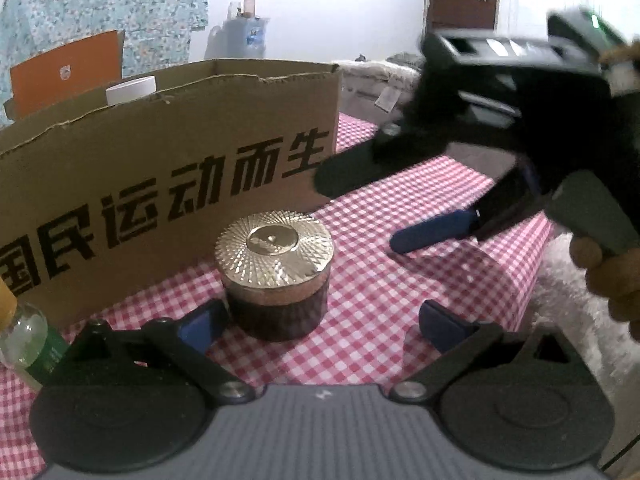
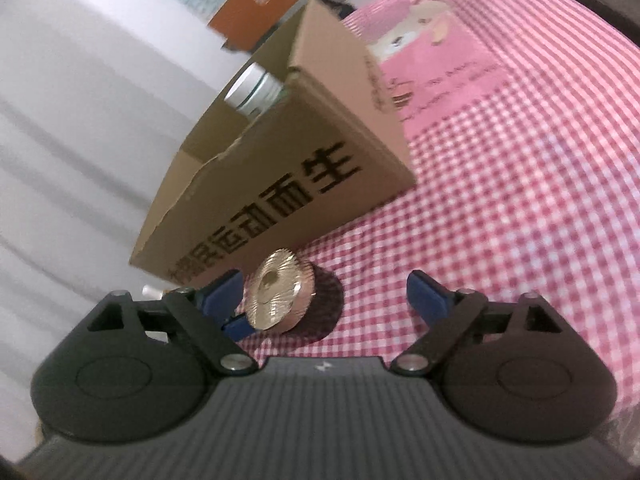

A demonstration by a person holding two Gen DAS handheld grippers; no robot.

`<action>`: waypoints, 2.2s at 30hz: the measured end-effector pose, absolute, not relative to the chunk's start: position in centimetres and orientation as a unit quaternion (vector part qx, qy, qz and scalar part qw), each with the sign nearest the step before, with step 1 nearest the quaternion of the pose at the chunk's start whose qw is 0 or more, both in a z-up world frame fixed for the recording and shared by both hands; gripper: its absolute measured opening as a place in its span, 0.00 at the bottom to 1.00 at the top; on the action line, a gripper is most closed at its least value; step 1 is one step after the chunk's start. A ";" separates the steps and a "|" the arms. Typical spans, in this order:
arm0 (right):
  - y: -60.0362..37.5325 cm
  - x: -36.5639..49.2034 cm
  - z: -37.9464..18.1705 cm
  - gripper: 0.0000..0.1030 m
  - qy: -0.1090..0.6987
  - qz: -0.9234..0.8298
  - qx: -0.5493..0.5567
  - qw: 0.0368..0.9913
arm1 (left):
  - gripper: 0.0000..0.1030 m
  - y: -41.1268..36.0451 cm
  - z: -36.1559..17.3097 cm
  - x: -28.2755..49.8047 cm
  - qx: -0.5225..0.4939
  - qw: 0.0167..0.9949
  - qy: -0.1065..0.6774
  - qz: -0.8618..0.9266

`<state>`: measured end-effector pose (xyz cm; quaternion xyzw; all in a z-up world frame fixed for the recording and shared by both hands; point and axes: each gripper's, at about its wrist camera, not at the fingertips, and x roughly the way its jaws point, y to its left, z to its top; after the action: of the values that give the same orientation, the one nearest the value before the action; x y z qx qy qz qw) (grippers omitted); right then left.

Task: Organize rigid objects
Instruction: 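Move the open right tool toward the gold-lidded brown jar, then close the right tool on the gold lid of the brown jar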

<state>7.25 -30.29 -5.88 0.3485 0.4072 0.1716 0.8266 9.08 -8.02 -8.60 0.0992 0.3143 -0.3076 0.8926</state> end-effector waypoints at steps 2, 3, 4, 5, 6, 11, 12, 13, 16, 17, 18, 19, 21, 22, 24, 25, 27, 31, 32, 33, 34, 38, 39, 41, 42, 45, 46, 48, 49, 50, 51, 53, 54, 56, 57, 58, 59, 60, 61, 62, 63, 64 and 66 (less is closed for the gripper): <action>-30.9 7.0 -6.4 0.92 0.401 0.173 0.369 0.820 | 1.00 -7.6 -8.8 9.2 0.087 0.895 0.308 -0.312; -31.1 6.9 -6.4 0.95 0.397 0.173 0.377 0.818 | 1.00 -7.3 -9.0 9.3 0.082 0.896 0.304 -0.314; -31.3 6.8 -6.4 0.96 0.395 0.173 0.380 0.818 | 1.00 -7.1 -9.1 9.3 0.074 0.896 0.302 -0.316; -31.3 6.7 -6.4 0.99 0.393 0.175 0.381 0.819 | 1.00 -6.9 -9.2 9.8 0.069 0.897 0.300 -0.317; -31.5 6.6 -6.5 0.99 0.390 0.177 0.384 0.818 | 1.00 -6.7 -9.3 9.9 0.061 0.897 0.300 -0.318; -32.0 6.6 -6.5 0.99 0.391 0.178 0.401 0.809 | 1.00 -6.5 -9.5 9.4 0.051 0.902 0.300 -0.306; -31.8 6.7 -6.5 0.99 0.391 0.177 0.401 0.809 | 1.00 -6.5 -9.6 9.3 0.051 0.904 0.299 -0.302; -31.8 6.7 -6.4 0.99 0.391 0.177 0.401 0.809 | 1.00 -6.5 -9.7 9.2 0.051 0.905 0.299 -0.299; -31.9 6.7 -6.3 0.99 0.391 0.182 0.396 0.810 | 1.00 -6.6 -9.6 8.6 0.046 0.907 0.305 -0.288; -31.8 6.6 -6.3 0.99 0.390 0.183 0.394 0.812 | 1.00 -6.5 -9.5 8.7 0.043 0.905 0.310 -0.287; -31.8 6.5 -6.3 0.99 0.389 0.184 0.391 0.814 | 1.00 -6.5 -9.3 8.5 0.043 0.904 0.315 -0.287; -31.7 6.4 -6.2 0.99 0.388 0.185 0.389 0.815 | 1.00 -6.5 -9.1 8.7 0.046 0.900 0.321 -0.290; -31.5 6.3 -6.3 0.99 0.385 0.187 0.384 0.818 | 1.00 -6.5 -8.9 9.1 0.055 0.894 0.332 -0.297; -31.5 6.1 -6.3 0.99 0.384 0.188 0.382 0.820 | 1.00 -6.6 -8.8 9.2 0.057 0.892 0.334 -0.299; -31.4 6.0 -6.3 0.99 0.382 0.191 0.377 0.822 | 1.00 -6.4 -8.9 9.2 0.054 0.892 0.333 -0.302; -31.3 6.0 -6.2 0.99 0.382 0.192 0.374 0.823 | 1.00 -6.1 -8.9 9.1 0.048 0.892 0.331 -0.304; -31.1 6.1 -6.0 0.99 0.387 0.191 0.362 0.826 | 1.00 -5.9 -8.8 9.1 0.037 0.891 0.332 -0.307; -30.3 6.0 -5.4 0.99 0.382 0.180 0.326 0.846 | 1.00 -5.5 -8.5 9.1 0.029 0.889 0.340 -0.305; -30.1 5.9 -5.2 0.99 0.378 0.181 0.323 0.848 | 1.00 -5.5 -8.4 9.1 0.032 0.890 0.342 -0.301; -30.0 5.9 -4.9 0.98 0.376 0.181 0.317 0.852 | 1.00 -5.5 -8.3 9.1 0.036 0.890 0.344 -0.297; -29.8 5.8 -4.7 0.98 0.373 0.181 0.311 0.855 | 1.00 -5.7 -8.2 9.1 0.042 0.891 0.345 -0.294; -29.0 5.7 -3.6 0.96 0.367 0.178 0.279 0.870 | 1.00 -6.2 -7.4 8.5 0.072 0.900 0.321 -0.286; -28.8 5.7 -3.3 0.94 0.367 0.177 0.270 0.872 | 1.00 -6.4 -7.3 8.3 0.083 0.903 0.313 -0.283; -28.4 5.8 -3.0 0.91 0.370 0.180 0.262 0.873 | 0.98 -7.0 -7.2 8.0 0.106 0.906 0.302 -0.277; -28.0 6.0 -3.0 0.89 0.373 0.183 0.259 0.872 | 0.97 -7.3 -7.2 8.0 0.117 0.907 0.299 -0.273; -27.2 6.4 -3.1 0.79 0.384 0.191 0.253 0.867 | 0.89 -7.9 -7.3 8.1 0.132 0.906 0.299 -0.269; -26.9 6.6 -3.1 0.77 0.388 0.194 0.252 0.865 | 0.86 -8.0 -7.4 8.2 0.133 0.905 0.301 -0.269; -26.5 7.1 -3.2 0.70 0.395 0.196 0.250 0.862 | 0.83 -8.1 -7.4 8.5 0.131 0.905 0.307 -0.265; -26.2 7.4 -3.3 0.68 0.397 0.197 0.249 0.861 | 0.79 -8.1 -7.4 8.6 0.129 0.905 0.308 -0.262; -26.0 7.6 -3.4 0.65 0.399 0.198 0.249 0.860 | 0.77 -8.1 -7.3 8.9 0.126 0.906 0.310 -0.259; -25.9 7.9 -3.5 0.62 0.400 0.199 0.250 0.859 | 0.75 -8.1 -7.4 9.1 0.123 0.907 0.311 -0.257; -25.7 8.4 -3.7 0.58 0.403 0.199 0.251 0.857 | 0.71 -8.0 -7.3 9.4 0.116 0.907 0.314 -0.256; -25.6 8.6 -3.8 0.55 0.406 0.199 0.252 0.856 | 0.70 -7.9 -7.3 9.6 0.113 0.907 0.316 -0.254; -25.5 8.9 -4.1 0.51 0.412 0.197 0.254 0.852 | 0.65 -8.0 -7.3 10.0 0.111 0.907 0.319 -0.252; -25.4 9.1 -4.3 0.49 0.415 0.196 0.256 0.851 | 0.64 -8.0 -7.3 10.1 0.111 0.907 0.320 -0.250; -25.4 9.2 -4.5 0.49 0.416 0.198 0.262 0.848 | 0.62 -8.1 -7.4 10.2 0.111 0.907 0.321 -0.248; -25.5 9.3 -4.7 0.48 0.417 0.199 0.268 0.845 | 0.59 -8.2 -7.4 10.4 0.110 0.907 0.323 -0.245; -25.5 9.4 -4.8 0.47 0.417 0.200 0.273 0.844 | 0.58 -8.2 -7.4 10.6 0.108 0.908 0.326 -0.242; -25.6 9.4 -4.8 0.47 0.416 0.200 0.276 0.843 | 0.56 -8.2 -7.4 10.8 0.107 0.908 0.327 -0.239; -25.5 9.5 -4.9 0.46 0.416 0.202 0.279 0.842 | 0.56 -8.1 -7.5 10.9 0.103 0.908 0.329 -0.239; -25.4 9.5 -4.9 0.46 0.417 0.201 0.280 0.841 | 0.56 -8.0 -7.5 11.3 0.098 0.908 0.330 -0.239; -25.3 9.5 -4.8 0.46 0.416 0.201 0.277 0.842 | 0.56 -8.0 -7.5 11.4 0.095 0.908 0.330 -0.240; -25.2 9.4 -4.7 0.46 0.415 0.200 0.275 0.844 | 0.56 -8.0 -7.5 11.4 0.096 0.908 0.329 -0.239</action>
<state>9.40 -25.22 -4.75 0.2745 0.4152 0.2001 0.8439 11.39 -8.04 -7.46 0.0965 0.3293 -0.2392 0.9083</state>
